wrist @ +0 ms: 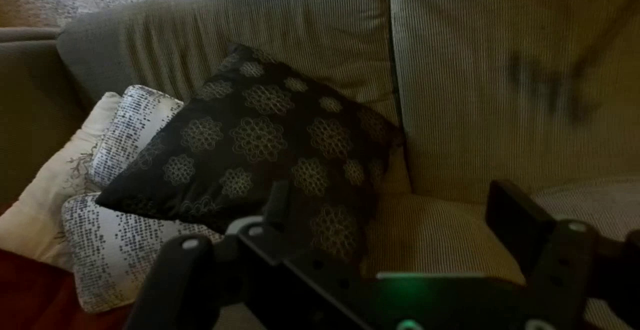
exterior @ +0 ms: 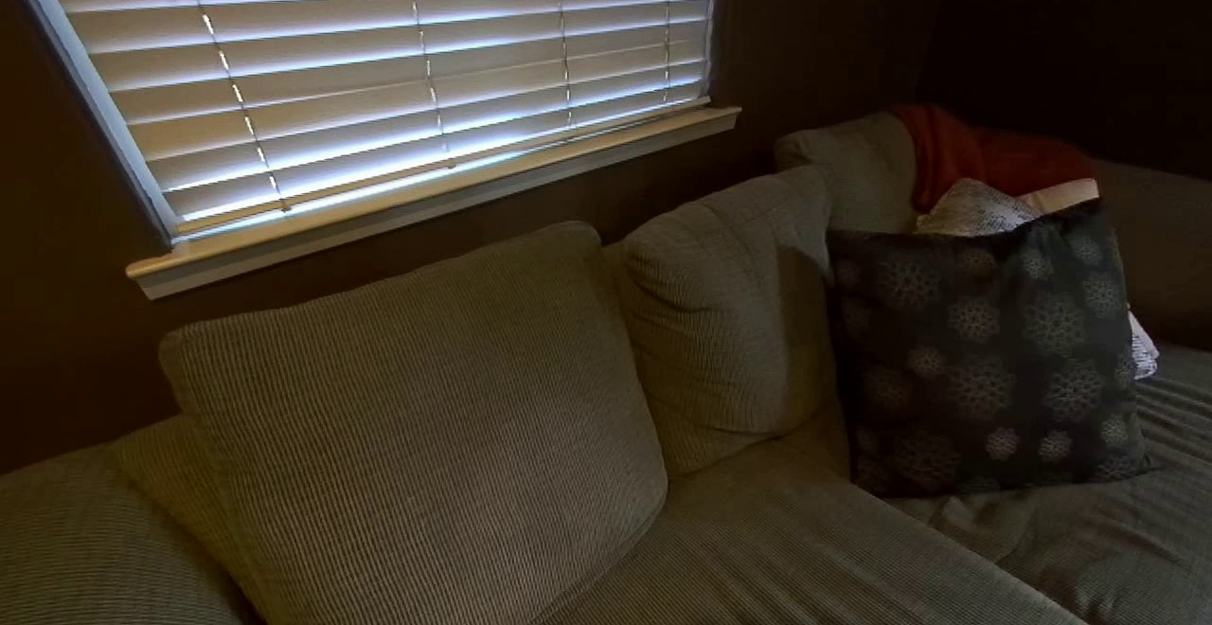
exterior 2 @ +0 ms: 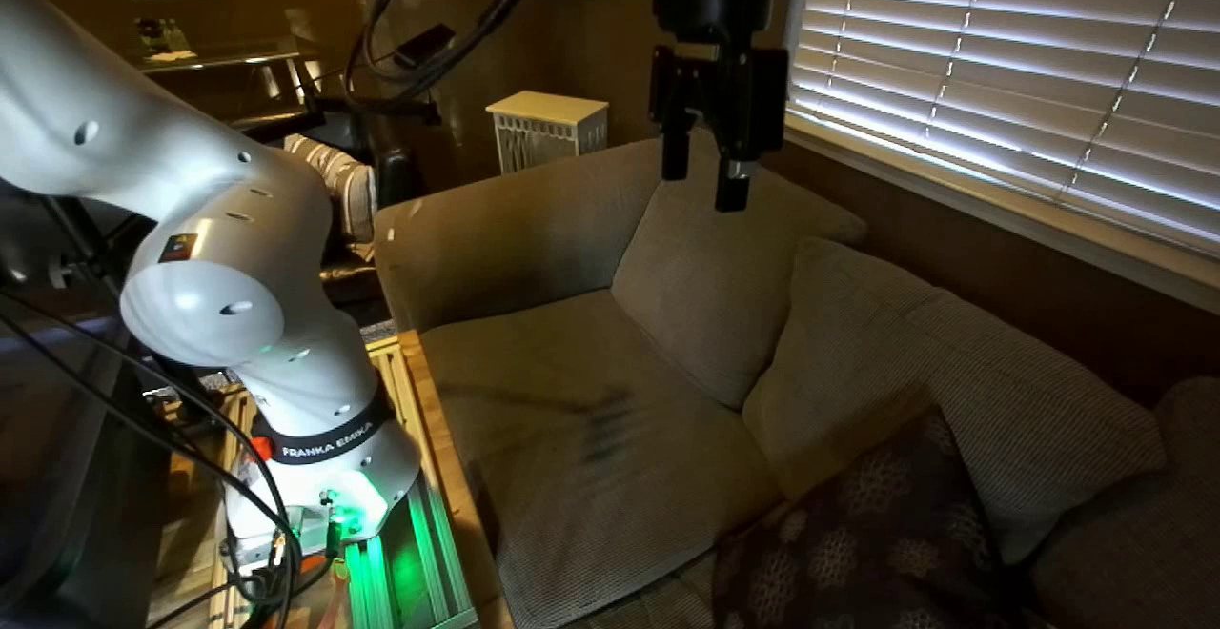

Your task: Move the brown pillow to the left

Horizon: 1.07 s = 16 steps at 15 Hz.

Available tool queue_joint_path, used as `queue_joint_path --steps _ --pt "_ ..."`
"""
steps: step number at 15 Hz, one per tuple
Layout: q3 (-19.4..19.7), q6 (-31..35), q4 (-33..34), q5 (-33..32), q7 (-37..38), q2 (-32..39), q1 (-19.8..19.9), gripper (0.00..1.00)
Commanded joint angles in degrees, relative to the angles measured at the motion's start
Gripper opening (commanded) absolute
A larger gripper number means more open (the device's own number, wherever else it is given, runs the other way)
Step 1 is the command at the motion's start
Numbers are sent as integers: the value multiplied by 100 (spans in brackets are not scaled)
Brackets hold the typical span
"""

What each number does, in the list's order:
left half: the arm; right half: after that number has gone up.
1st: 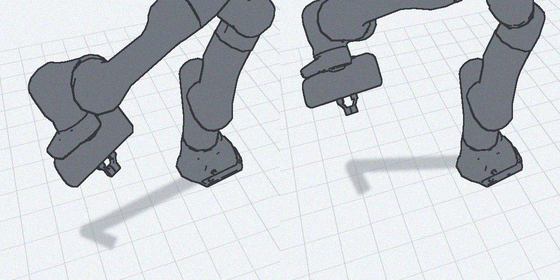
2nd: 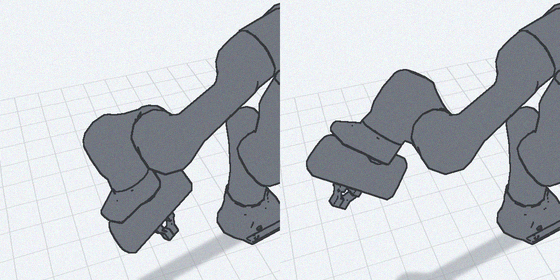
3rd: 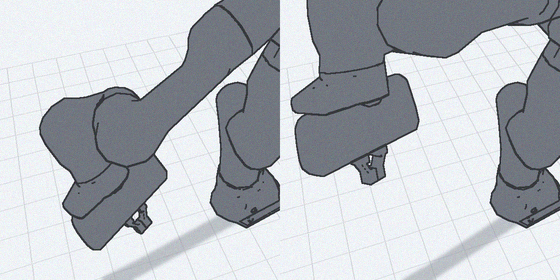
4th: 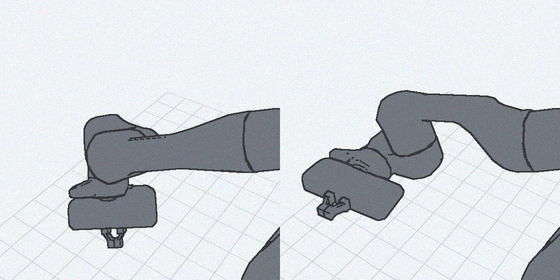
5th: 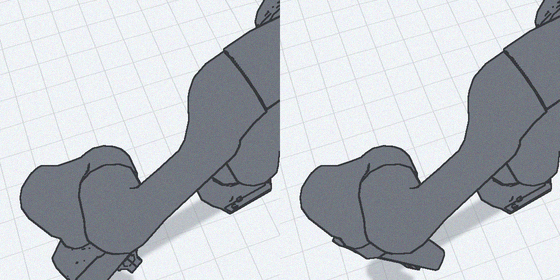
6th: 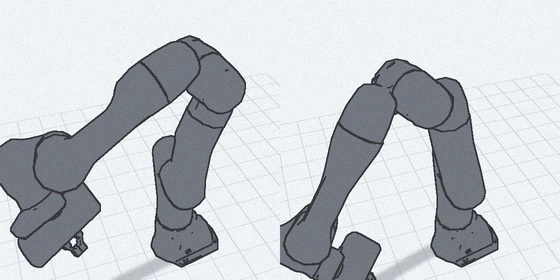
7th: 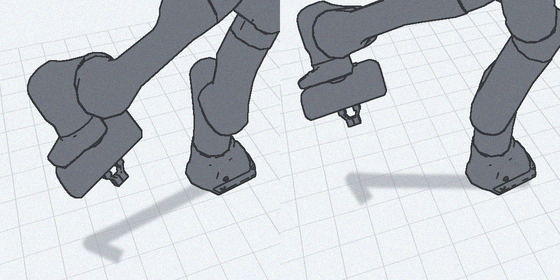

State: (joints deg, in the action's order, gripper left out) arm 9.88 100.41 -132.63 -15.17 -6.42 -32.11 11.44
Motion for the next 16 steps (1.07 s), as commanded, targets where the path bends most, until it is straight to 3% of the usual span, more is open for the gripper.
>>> queue_joint_path --steps 1,9,16 --pt "199 629 667 608 335 872 -134 100" --pt "176 1127 1863 1111 1230 2704 -6 100" --pt "400 1086 2621 1579 1294 3943 199 100"
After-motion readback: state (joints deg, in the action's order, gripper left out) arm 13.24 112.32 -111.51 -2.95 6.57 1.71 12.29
